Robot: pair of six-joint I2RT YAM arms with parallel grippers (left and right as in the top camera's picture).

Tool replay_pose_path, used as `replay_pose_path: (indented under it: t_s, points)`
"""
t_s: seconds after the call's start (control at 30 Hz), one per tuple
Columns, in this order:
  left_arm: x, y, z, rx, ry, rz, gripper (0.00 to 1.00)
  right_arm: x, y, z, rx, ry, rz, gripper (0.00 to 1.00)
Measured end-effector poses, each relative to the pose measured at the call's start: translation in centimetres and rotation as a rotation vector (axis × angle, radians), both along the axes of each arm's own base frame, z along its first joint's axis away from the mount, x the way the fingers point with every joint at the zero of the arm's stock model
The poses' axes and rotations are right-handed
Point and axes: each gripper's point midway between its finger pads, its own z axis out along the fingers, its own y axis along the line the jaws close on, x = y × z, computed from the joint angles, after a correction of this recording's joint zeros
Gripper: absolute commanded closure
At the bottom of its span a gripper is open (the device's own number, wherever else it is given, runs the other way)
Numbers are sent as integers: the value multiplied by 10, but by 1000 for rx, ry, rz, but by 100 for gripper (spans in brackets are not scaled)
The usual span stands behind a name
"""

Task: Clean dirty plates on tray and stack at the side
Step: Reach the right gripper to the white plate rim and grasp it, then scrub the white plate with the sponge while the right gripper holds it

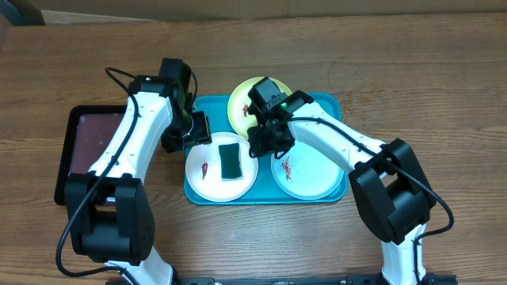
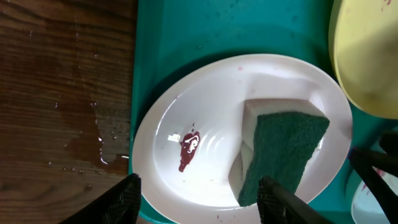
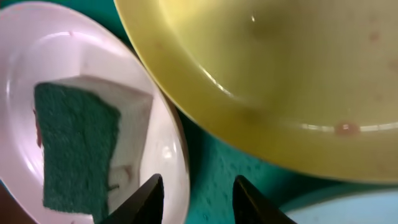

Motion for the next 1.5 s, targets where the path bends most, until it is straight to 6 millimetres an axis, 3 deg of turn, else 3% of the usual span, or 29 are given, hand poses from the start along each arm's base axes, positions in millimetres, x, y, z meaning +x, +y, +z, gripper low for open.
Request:
replay_pose_path:
  t_s: [0.2,0.47,0.73,0.83,1.0,1.23,1.5]
  points:
    - [0,0,0,0,-2,0,39,-9,-4,-15,-6,23,3,62]
    - [1,-1,0,-4,-3,-2,41,-4,2,-19,24,-12,7,66]
    - [-1,-14,0,-12,-6,-38,41,-7,0,-24,19,-5,3,85]
    - [1,-22,0,-30,-17,-54,41,-8,-1,-25,17,1,-7,87]
    - [3,-36,-14,-73,-47,-75,42,-8,0,-25,18,1,-11,88]
    - [-11,-56,-46,-197,-38,-91,41,-8,0,-25,20,1,-18,88]
    - [-14,-80,-50,-235,-61,-147,41,-7,0,-25,21,3,-27,88]
